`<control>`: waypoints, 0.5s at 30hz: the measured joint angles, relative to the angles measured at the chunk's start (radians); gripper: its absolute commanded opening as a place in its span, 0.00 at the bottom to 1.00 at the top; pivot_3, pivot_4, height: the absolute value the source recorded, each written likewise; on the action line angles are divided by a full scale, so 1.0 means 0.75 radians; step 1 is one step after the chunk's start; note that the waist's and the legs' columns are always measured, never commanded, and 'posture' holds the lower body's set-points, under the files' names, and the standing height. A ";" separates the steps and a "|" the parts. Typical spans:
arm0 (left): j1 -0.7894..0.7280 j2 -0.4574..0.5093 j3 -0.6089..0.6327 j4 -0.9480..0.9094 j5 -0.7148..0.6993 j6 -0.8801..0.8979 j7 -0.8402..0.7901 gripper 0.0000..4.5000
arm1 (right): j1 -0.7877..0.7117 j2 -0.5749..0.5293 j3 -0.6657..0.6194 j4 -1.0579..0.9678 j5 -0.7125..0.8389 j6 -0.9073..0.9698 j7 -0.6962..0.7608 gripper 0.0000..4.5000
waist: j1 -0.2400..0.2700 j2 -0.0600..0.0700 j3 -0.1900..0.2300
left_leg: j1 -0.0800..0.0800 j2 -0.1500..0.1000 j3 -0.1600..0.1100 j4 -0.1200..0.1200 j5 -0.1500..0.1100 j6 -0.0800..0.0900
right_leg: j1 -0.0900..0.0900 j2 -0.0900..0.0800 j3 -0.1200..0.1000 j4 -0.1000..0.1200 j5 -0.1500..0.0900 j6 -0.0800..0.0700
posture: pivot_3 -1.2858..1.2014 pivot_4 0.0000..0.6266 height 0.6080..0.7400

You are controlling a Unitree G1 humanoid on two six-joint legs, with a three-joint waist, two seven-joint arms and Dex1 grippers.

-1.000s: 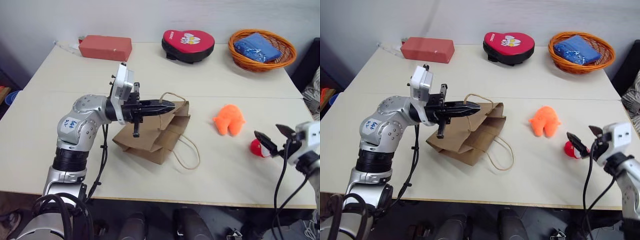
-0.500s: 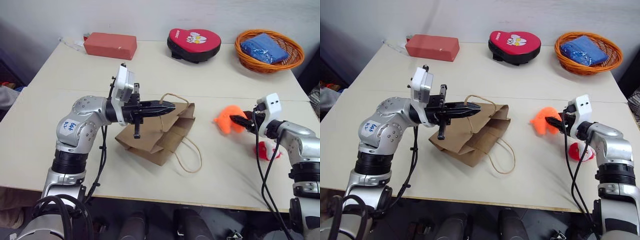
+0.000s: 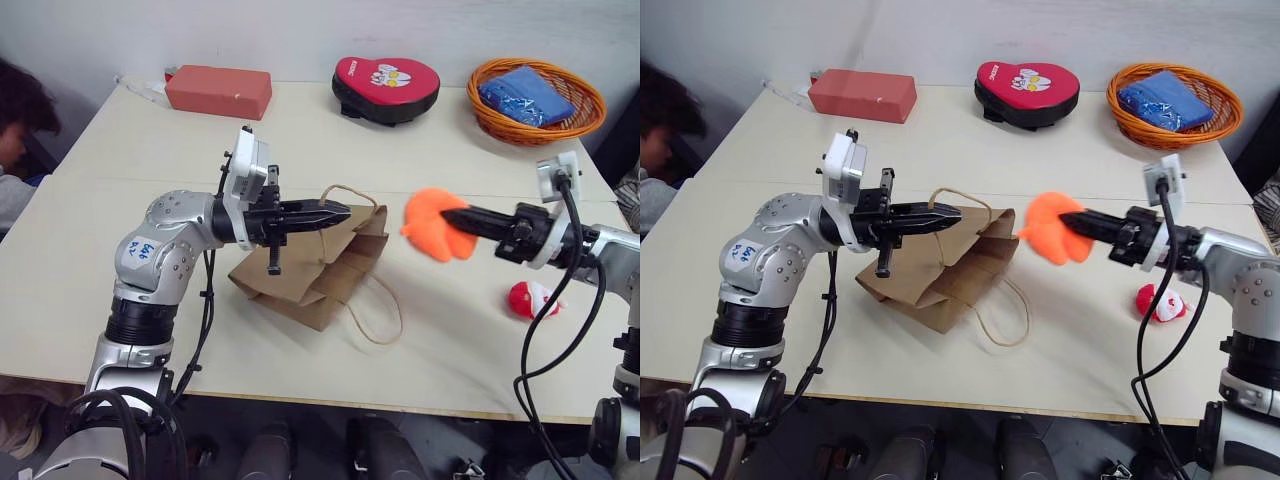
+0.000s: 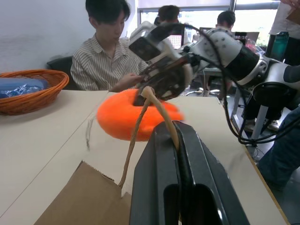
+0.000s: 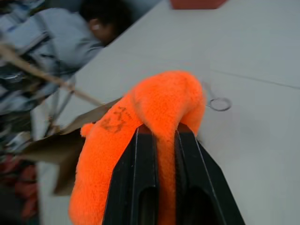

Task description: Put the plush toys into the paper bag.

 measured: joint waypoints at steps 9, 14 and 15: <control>-0.024 -0.040 -0.008 0.007 -0.001 0.009 0.017 0.00 | 0.124 0.254 0.238 -0.205 -0.049 0.013 -0.337 0.00 | -0.001 -0.001 0.000 | -0.001 -0.001 0.000 0.000 0.000 0.000 | -0.001 -0.001 0.000 0.000 0.000 0.001 | 0.52 0.24 1.00; -0.029 -0.041 -0.004 0.010 -0.009 0.014 0.024 0.00 | 0.115 0.246 0.360 -0.207 -0.158 -0.051 -0.352 0.00 | -0.002 -0.001 0.000 | -0.001 -0.001 0.000 0.000 0.000 0.000 | -0.001 -0.001 0.000 0.000 0.000 0.001 | 0.52 0.24 1.00; -0.030 -0.040 0.001 0.011 -0.010 0.015 0.024 0.00 | 0.093 0.257 0.386 -0.192 -0.185 -0.072 -0.360 0.00 | -0.005 -0.001 0.000 | -0.001 -0.001 0.000 0.000 0.000 0.000 | -0.001 -0.001 0.000 0.000 0.000 0.001 | 0.52 0.24 1.00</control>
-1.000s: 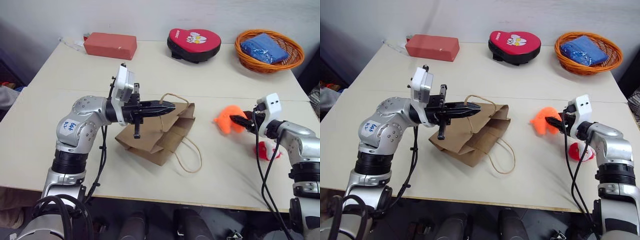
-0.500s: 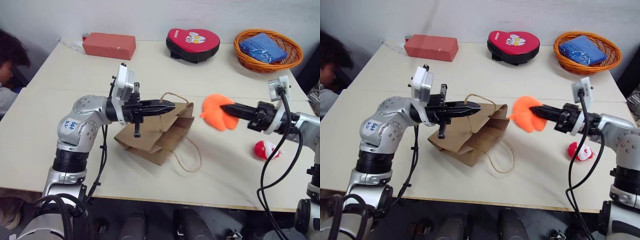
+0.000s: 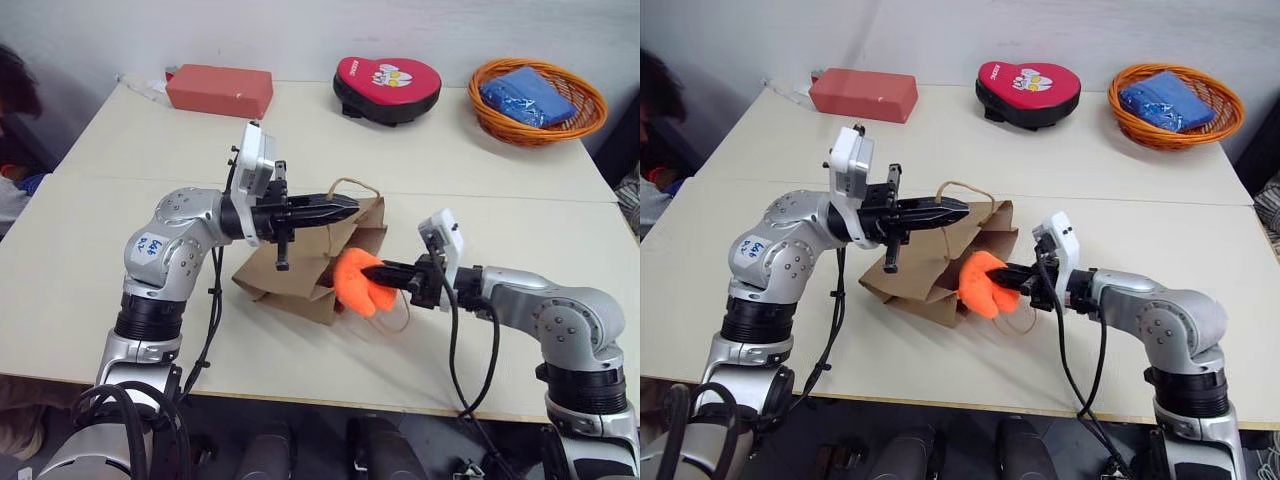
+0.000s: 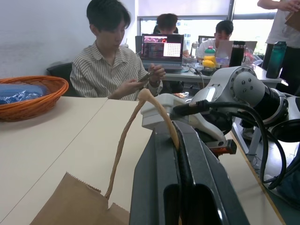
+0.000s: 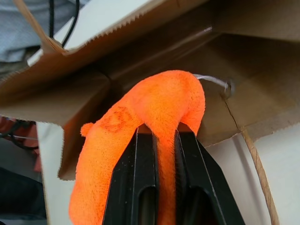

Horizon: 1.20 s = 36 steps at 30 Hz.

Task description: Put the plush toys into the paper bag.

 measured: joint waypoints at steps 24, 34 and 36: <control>-0.029 -0.043 0.004 0.060 -0.007 -0.003 -0.039 0.00 | -0.179 0.214 0.084 0.250 -0.171 -0.238 0.100 0.78 | -0.027 0.000 0.000 | -0.007 -0.001 0.002 0.000 0.001 -0.002 | -0.013 -0.001 0.001 0.014 0.000 0.000 | 0.52 0.24 1.00; 0.002 -0.043 0.008 0.036 -0.010 0.000 -0.032 0.00 | 0.219 -0.276 -0.411 0.131 -0.090 -0.484 0.532 0.99 | 0.006 -0.001 0.000 | -0.007 -0.001 0.004 -0.001 0.000 0.000 | -0.011 0.000 0.002 0.012 0.000 0.000 | 0.52 0.24 1.00; 0.009 -0.035 0.012 0.037 -0.011 0.001 -0.040 0.00 | 0.368 -0.311 -0.501 0.135 -0.204 -0.683 0.586 0.99 | 0.010 -0.001 0.001 | -0.007 -0.001 0.005 0.000 0.000 0.001 | -0.011 0.000 0.003 0.012 0.000 0.000 | 0.52 0.24 1.00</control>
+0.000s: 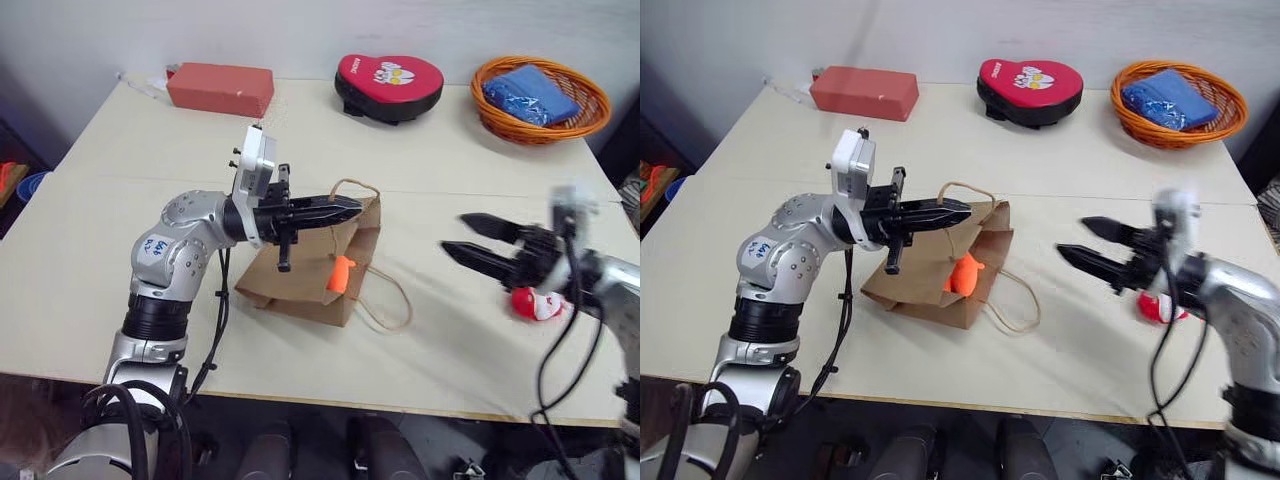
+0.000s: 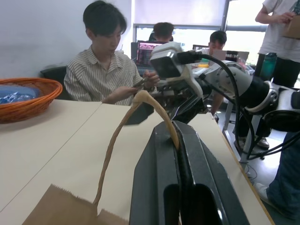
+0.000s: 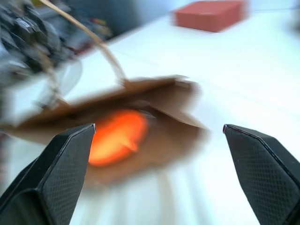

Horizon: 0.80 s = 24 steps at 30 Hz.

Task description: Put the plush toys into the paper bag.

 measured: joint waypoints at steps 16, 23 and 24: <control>0.023 0.027 -0.012 -0.010 -0.014 0.025 -0.061 0.00 | 0.894 0.190 -0.514 0.374 -0.388 -1.026 0.078 0.99 | -0.022 0.000 0.001 | 0.038 0.001 0.006 -0.012 -0.001 0.003 | 0.035 0.002 0.007 -0.015 0.000 0.000 | 0.52 0.24 1.00; 0.001 0.001 -0.035 -0.006 0.000 0.022 -0.053 0.00 | 0.689 -0.032 -0.272 0.255 -0.417 -0.792 0.028 0.99 | -0.036 0.000 0.001 | 0.048 0.002 0.005 -0.022 0.001 -0.001 | 0.042 0.003 0.007 -0.019 0.000 0.000 | 0.52 0.24 1.00; 0.001 -0.002 -0.037 -0.005 0.002 0.022 -0.052 0.00 | 0.642 -0.058 -0.226 0.271 -0.445 -0.754 0.004 0.99 | -0.033 0.000 0.001 | 0.047 0.002 0.004 -0.022 0.001 -0.001 | 0.042 0.003 0.006 -0.019 0.000 0.000 | 0.52 0.24 1.00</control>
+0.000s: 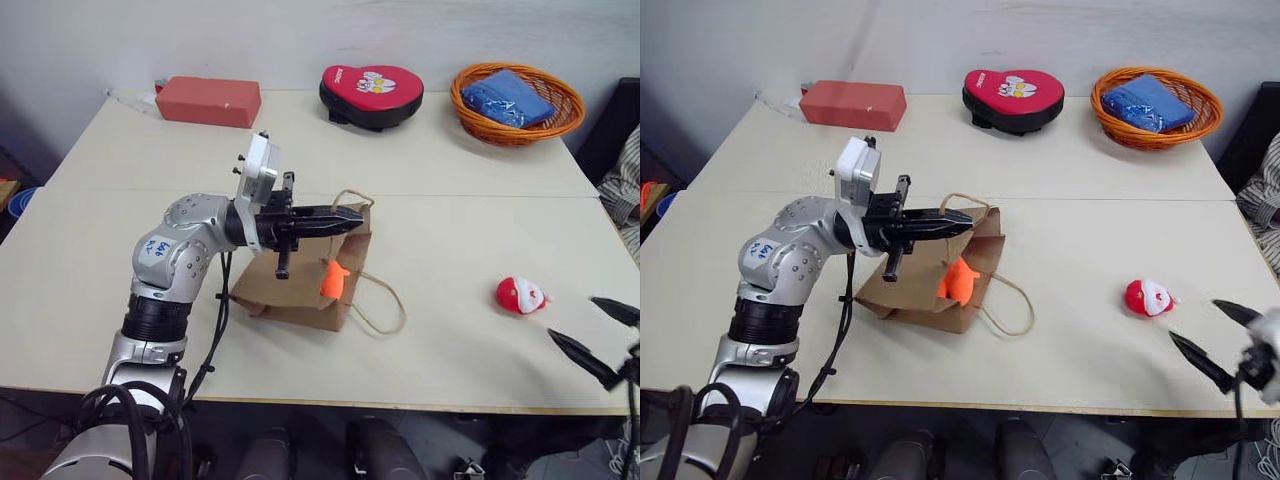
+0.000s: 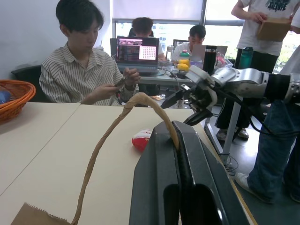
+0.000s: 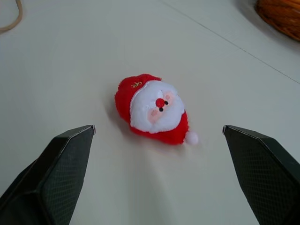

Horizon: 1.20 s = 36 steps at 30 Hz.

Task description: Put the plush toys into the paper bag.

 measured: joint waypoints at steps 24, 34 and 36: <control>-0.001 0.007 0.036 -0.031 -0.022 0.018 0.048 0.00 | -0.562 0.022 0.490 -0.214 0.191 0.364 -0.003 0.06 | 0.020 0.002 0.001 | -0.008 0.001 -0.007 0.004 0.001 -0.002 | -0.003 0.000 -0.006 -0.002 0.000 0.000 | 0.52 0.24 1.00; -0.015 -0.010 0.039 -0.024 -0.022 0.017 0.053 0.00 | -0.935 0.230 0.959 -0.364 0.115 0.686 -0.208 0.06 | 0.045 0.002 0.001 | -0.044 -0.001 -0.011 0.022 0.000 -0.002 | -0.035 -0.003 -0.009 0.005 0.000 0.000 | 0.52 0.24 1.00; -0.026 -0.016 0.039 -0.020 -0.022 0.017 0.054 0.00 | -1.036 0.267 1.081 -0.327 0.032 0.706 -0.222 0.06 | 0.039 0.002 0.001 | -0.044 -0.001 -0.011 0.022 0.000 -0.002 | -0.035 -0.003 -0.009 0.006 0.000 0.000 | 0.52 0.24 1.00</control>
